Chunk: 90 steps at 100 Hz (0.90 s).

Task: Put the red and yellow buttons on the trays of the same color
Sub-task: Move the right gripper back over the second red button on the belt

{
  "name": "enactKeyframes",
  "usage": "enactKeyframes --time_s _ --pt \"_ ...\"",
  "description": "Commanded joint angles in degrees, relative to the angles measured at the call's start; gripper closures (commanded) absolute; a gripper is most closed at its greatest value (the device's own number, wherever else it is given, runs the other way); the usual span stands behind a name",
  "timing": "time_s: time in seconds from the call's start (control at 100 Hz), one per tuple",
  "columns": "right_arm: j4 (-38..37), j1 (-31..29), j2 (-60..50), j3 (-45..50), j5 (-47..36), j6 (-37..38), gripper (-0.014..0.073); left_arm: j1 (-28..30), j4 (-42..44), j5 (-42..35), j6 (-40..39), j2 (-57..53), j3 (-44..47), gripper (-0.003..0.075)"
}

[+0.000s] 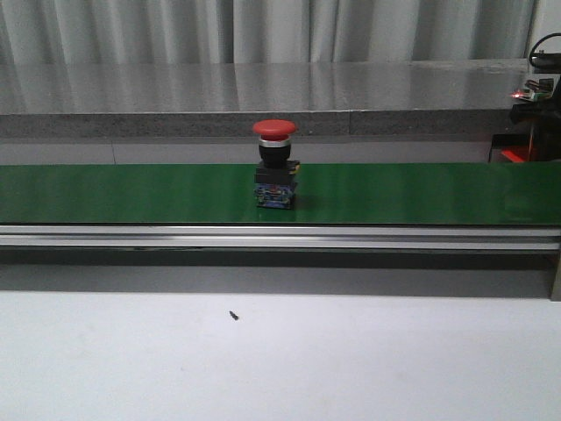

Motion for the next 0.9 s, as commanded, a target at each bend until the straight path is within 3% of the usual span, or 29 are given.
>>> enactKeyframes --time_s 0.0,0.08,0.12,0.45,0.72,0.89 --pt "-0.20 -0.15 -4.28 -2.39 -1.55 -0.89 0.0191 -0.47 -1.16 -3.78 -0.15 -0.10 -1.63 0.0740" --pt "-0.20 -0.09 -4.28 -3.75 -1.13 -0.83 0.0078 -0.47 -1.16 -3.78 -0.15 -0.10 -1.63 0.0740" --pt "-0.37 -0.09 -4.33 -4.56 -0.61 -0.83 0.0061 -0.47 -1.16 -3.78 -0.15 -0.10 -1.63 0.0740" --pt "-3.85 0.05 -4.33 -13.80 11.68 -0.83 0.0074 -0.47 -1.16 -3.78 -0.15 -0.10 -1.63 0.0740" --pt "-2.81 3.79 -7.86 -13.94 11.79 -0.12 0.0074 -0.47 -1.16 -3.78 -0.15 -0.10 -1.63 0.0740" --pt "-2.91 5.43 -12.74 -8.89 11.80 0.21 0.0074 -0.47 -1.16 -3.78 -0.15 -0.10 -1.63 0.0740"
